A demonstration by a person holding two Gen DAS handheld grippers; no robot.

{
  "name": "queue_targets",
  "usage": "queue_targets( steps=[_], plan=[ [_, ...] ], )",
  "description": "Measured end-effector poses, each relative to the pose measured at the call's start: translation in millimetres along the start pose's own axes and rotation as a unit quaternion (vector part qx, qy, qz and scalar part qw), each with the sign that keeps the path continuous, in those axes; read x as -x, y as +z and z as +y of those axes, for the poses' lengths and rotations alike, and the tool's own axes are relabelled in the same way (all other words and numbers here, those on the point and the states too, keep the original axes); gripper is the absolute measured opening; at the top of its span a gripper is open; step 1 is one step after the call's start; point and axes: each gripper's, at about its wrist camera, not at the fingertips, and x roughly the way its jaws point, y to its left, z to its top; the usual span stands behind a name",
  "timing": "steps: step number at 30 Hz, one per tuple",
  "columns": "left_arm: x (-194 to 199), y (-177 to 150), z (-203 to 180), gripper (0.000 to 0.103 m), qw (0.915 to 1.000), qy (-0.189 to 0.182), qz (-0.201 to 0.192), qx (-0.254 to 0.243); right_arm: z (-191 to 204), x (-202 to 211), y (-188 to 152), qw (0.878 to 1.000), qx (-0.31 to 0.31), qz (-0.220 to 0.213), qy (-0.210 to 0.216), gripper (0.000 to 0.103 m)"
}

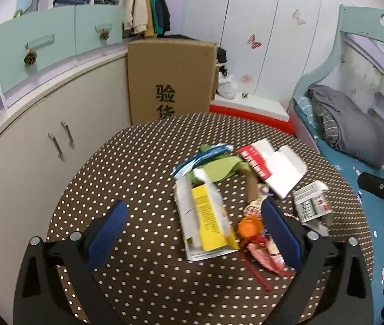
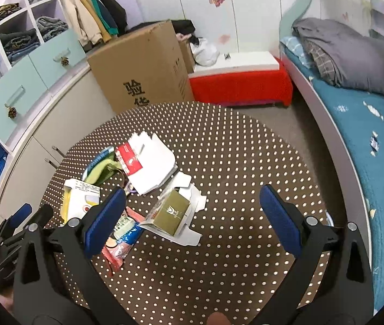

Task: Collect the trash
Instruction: 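Grasp the yellow-white box with the left tool while the right tool grasps the olive box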

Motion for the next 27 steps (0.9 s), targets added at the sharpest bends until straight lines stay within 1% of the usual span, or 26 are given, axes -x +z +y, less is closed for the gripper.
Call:
queue_targets(
  steps=[2,5,9,10,11,12,13,14,15,16,17,18,19,22,27],
  plan=[
    [-6.8,-1.7,1.2,0.097,1.0,0.003,0.007,0.0,0.3,-7.8,-2.2,1.0,-0.002,0.009,0.003,0.097],
    [-20.6,-3.4,2.2,0.097,0.9998,-0.001,0.02,0.001,1.0,-20.7,-6.2,1.0,-0.004,0.023,0.006,0.097],
    [-41.7,-6.6,-0.6,0.096,0.9991,-0.004,0.042,-0.009,6.7,-40.6,-9.7,0.999,-0.006,0.04,0.013,0.096],
    [-45.7,-7.6,-1.2,0.094,0.9988,-0.005,0.046,-0.012,8.6,-45.3,-10.2,0.999,-0.006,0.044,0.013,0.096],
    [-49.4,-8.4,-1.8,0.083,0.9985,-0.007,0.052,-0.015,10.6,-50.1,-10.9,0.999,-0.005,0.048,0.013,0.096],
    [-52.6,-9.3,-4.0,0.075,0.9981,-0.009,0.059,-0.019,12.9,-55.9,-11.9,0.998,-0.005,0.054,0.014,0.096],
    [-57.2,-10.8,-4.8,0.066,0.9973,-0.014,0.068,-0.022,15.2,-61.9,-13.0,0.998,-0.004,0.06,0.014,0.096],
    [-59.1,-12.0,-5.6,0.058,0.997,-0.019,0.071,-0.023,17.1,-66.3,-14.3,0.998,-0.003,0.064,0.014,0.096],
    [-61.3,-13.7,-6.7,0.053,0.9966,-0.022,0.075,-0.026,19.5,-73.1,-15.8,0.997,0.001,0.071,0.011,0.09],
    [-61.1,-15.2,-8.2,0.052,0.9966,-0.02,0.073,-0.032,21.7,-78.9,-16.8,0.997,0.004,0.078,0.008,0.077],
    [-59.6,-15.8,-10.8,0.051,0.9964,-0.018,0.071,-0.041,22.9,-83.3,-18.5,0.996,0.005,0.084,0.008,0.071],
    [-58.6,-16.2,-11.9,0.05,0.9962,-0.021,0.071,-0.044,24.4,-85.1,-20.4,0.997,0.01,0.082,0.005,0.059],
    [-56.5,-16.9,-13.1,0.049,0.9962,-0.024,0.07,-0.047,25.7,-84.8,-21.3,0.997,0.016,0.079,0.002,0.052],
    [-50.7,-18.7,-16.7,0.047,0.9962,-0.021,0.063,-0.057,21.5,-82.3,-23.7,0.996,0.01,0.08,0.026,0.047],
    [-38.2,-18.2,-22.3,0.046,0.9964,-0.026,0.053,-0.06,6.5,-65.0,-28.3,0.997,0.008,0.066,0.032,0.045]
  ],
)
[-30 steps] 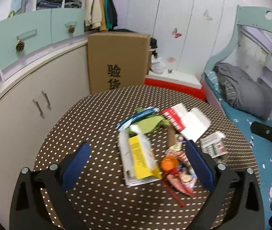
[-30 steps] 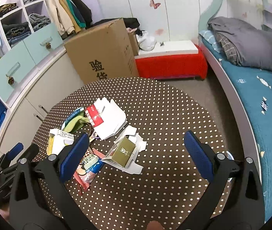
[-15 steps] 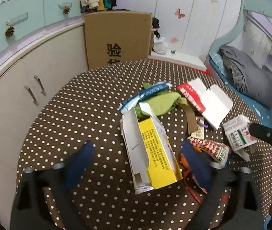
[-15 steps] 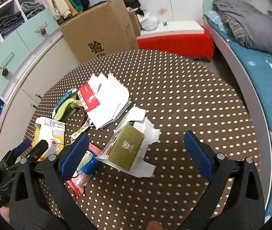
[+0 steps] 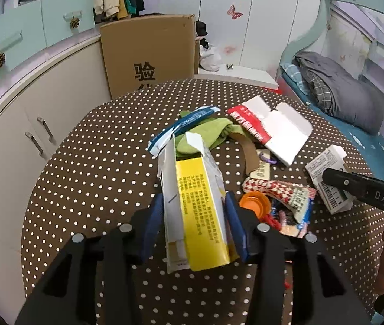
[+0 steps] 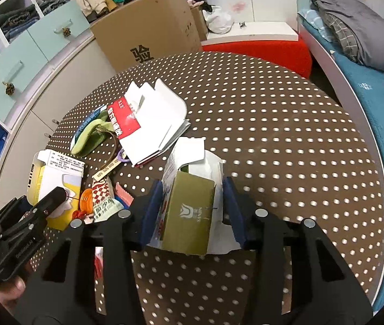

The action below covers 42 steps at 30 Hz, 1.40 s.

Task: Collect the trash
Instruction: 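Grasp the yellow-white box with the left tool while the right tool grasps the olive box, then carry both boxes over the wastebasket and open both tools to drop them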

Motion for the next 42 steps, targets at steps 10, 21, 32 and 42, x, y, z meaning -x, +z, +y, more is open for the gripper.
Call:
queue_targets(
  steps=[10,21,32,42],
  plan=[
    [34.5,12.5,-22.0,0.045,0.999,-0.007,-0.038,-0.021,-27.8,49.6,7.1,0.999,-0.014,-0.048,-0.002,0.045],
    [71.9,31.0,-59.3,0.045,0.9955,-0.024,-0.08,-0.045,-59.8,112.1,14.2,0.993,-0.03,-0.111,0.006,0.045],
    [97.0,61.8,-137.8,0.045,0.9858,-0.091,-0.114,-0.084,-132.4,204.0,17.7,0.978,-0.062,-0.199,-0.024,0.045],
    [100.5,72.2,-234.2,0.045,0.9698,-0.172,-0.112,-0.133,-219.4,251.1,2.1,0.96,-0.129,-0.236,-0.083,0.045]
  ],
)
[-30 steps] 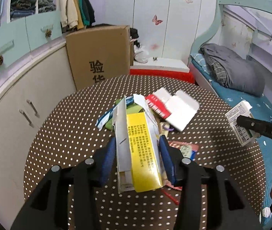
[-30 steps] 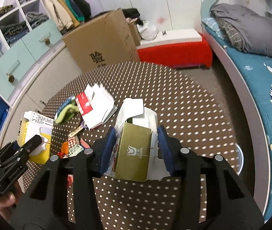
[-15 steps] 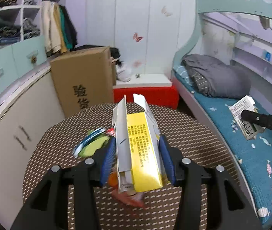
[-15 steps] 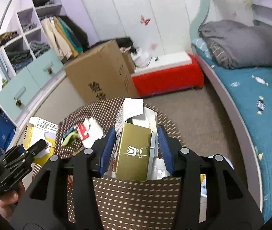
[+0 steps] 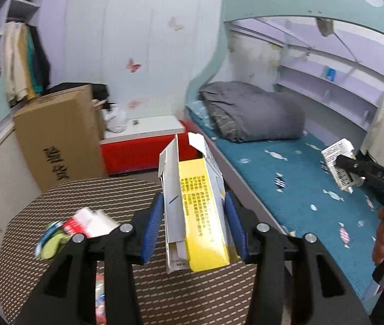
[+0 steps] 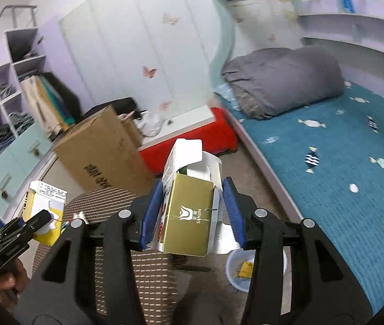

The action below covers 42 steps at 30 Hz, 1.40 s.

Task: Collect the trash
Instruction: 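Carry both boxes over the wastebasket and open both tools to drop them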

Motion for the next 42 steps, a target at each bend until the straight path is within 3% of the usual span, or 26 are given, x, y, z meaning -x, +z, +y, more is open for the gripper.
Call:
queue_targets(
  steps=[5,12,23,26,31,36,39,40,41,42],
  plan=[
    [-34.6,6.5,-36.5,0.045,0.9991,-0.03,0.022,-0.022,-38.9,-13.7,-4.2,0.999,-0.021,0.016,-0.023,0.045],
    [-96.3,-1.6,-89.6,0.045,0.9931,-0.065,0.08,-0.056,-93.2,-68.2,-32.3,0.994,-0.067,0.08,-0.042,0.045],
    [-188.6,-34.0,-152.6,0.046,0.9742,-0.09,0.176,-0.109,-155.3,-159.4,-91.2,0.971,-0.152,0.181,-0.037,0.047],
    [-208.7,-41.9,-161.9,0.046,0.9695,-0.09,0.196,-0.117,-170.9,-182.3,-107.5,0.962,-0.176,0.206,-0.03,0.054],
    [-233.8,-54.0,-171.3,0.046,0.9616,-0.088,0.226,-0.129,-191.0,-192.9,-120.8,0.954,-0.213,0.21,-0.034,0.079],
    [-256.1,-62.8,-178.9,0.047,0.9544,-0.09,0.25,-0.137,-203.6,-167.4,-113.8,0.958,-0.226,0.172,-0.046,0.083],
    [-266.2,-66.8,-183.3,0.05,0.95,-0.093,0.262,-0.142,-207.1,-148.5,-106.3,0.961,-0.227,0.151,-0.053,0.084],
    [-268.2,-66.5,-182.8,0.061,0.95,-0.092,0.263,-0.141,-206.9,-141.7,-102.5,0.962,-0.226,0.144,-0.055,0.085],
    [-269.7,-65.2,-182.5,0.079,0.951,-0.092,0.26,-0.14,-205.9,-135.6,-100.2,0.963,-0.223,0.138,-0.056,0.087],
    [-270.2,-64.1,-181.7,0.087,0.9534,-0.088,0.254,-0.137,-205.5,-130.6,-97.0,0.965,-0.221,0.132,-0.056,0.088]
  ],
)
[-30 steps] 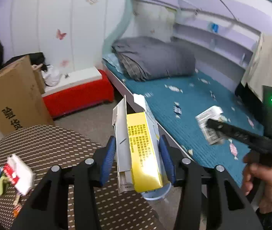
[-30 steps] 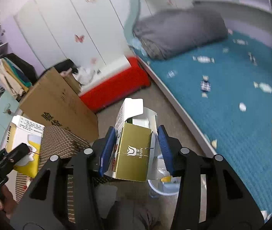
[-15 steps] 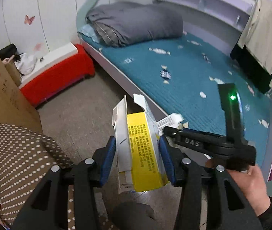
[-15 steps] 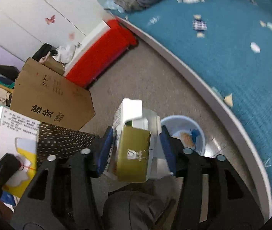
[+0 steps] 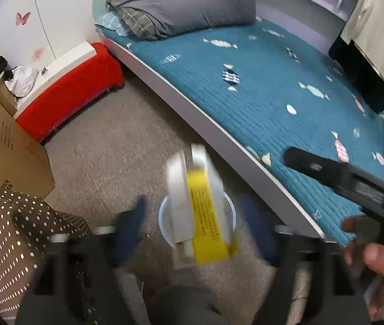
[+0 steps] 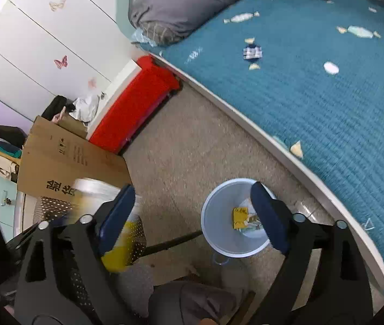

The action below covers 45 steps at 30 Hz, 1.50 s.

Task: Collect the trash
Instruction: 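Carry both boxes over the wastebasket and open both tools to drop them, then move both tools back over the table toward the remaining trash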

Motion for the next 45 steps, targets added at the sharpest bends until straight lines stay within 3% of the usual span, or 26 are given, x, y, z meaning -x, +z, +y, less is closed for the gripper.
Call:
queue_targets(
  steps=[1,7,12,24,45],
  plan=[
    [1.2,1.0,1.2,0.091,1.0,0.007,-0.005,0.004,1.4,5.8,-0.2,1.0,0.003,-0.005,0.0,0.089],
    [22.2,0.3,9.7,0.093,0.9993,0.023,-0.024,0.018,10.6,27.9,1.0,0.999,0.013,-0.03,-0.007,0.097],
    [56.3,-7.0,15.2,0.093,0.9975,0.035,-0.057,0.022,29.9,47.4,-7.6,0.997,0.045,-0.058,-0.033,0.097],
    [137.5,-37.9,28.7,0.095,0.9899,0.042,-0.13,0.037,90.4,89.8,-26.4,0.988,0.108,-0.103,-0.038,0.097],
    [242.6,-132.2,110.6,0.096,0.9662,0.1,-0.213,0.106,229.5,108.9,-93.2,0.97,0.232,-0.069,0.037,0.097]
  ],
)
